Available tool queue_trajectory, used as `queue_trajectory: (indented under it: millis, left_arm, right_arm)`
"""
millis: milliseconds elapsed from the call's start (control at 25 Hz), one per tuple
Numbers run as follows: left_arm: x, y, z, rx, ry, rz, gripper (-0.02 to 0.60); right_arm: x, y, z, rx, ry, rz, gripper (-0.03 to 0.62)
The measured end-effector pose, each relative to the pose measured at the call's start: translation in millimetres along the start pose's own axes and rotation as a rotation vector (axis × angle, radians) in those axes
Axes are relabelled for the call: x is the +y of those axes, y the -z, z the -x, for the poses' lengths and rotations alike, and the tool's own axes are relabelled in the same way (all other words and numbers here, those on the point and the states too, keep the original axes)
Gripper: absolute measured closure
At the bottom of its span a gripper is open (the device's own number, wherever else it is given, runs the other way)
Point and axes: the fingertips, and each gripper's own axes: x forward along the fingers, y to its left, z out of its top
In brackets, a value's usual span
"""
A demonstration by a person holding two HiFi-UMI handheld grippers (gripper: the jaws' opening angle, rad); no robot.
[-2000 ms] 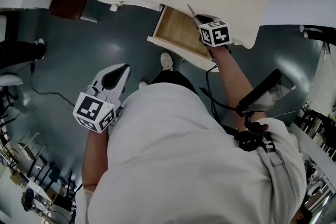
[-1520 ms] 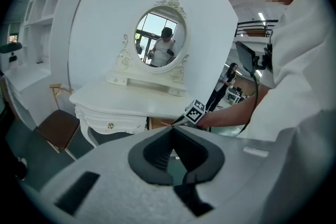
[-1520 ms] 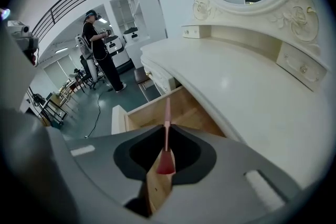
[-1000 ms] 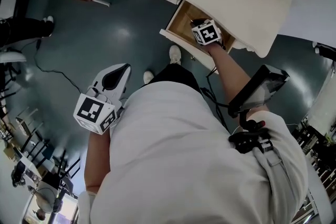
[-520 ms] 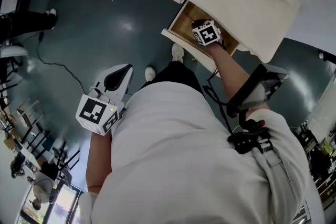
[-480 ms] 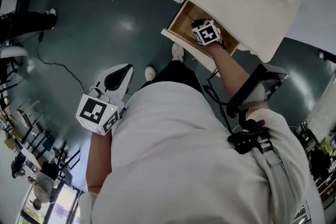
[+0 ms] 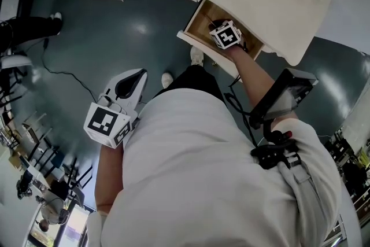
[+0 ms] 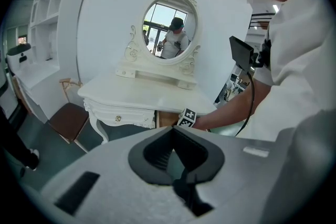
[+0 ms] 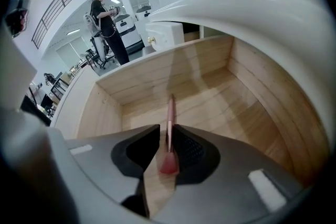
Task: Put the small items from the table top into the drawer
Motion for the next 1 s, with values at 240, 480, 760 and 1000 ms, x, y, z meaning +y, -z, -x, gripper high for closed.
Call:
queue_trajectory:
  millis: [240,480,760,1000]
  left_arm:
    - [-0.4,2.4,8.7,-0.012,0.021,-0.024,0.580]
    - [-0.6,6.6,20.1,-0.041,0.063,-0.055,0.580]
    - [-8.0,16.0,39.3,-0.083,0.130,-0.117,0.579]
    - [-9.1,30.7,66.5,-0.127,0.167,-0.149,0.580]
  right_arm:
    - [3.9,-1.1,8.5,-0.009,0.027,0.010,0.491]
    - [7.3,-5.5,37.7,-0.046,0.079,-0.007,0.511]
    - [23.0,-2.1,80.2,-0.089,0.140,-0.032,0.542]
    - [50.4,-0.6,120.6,-0.130,0.196,-0.045,0.580]
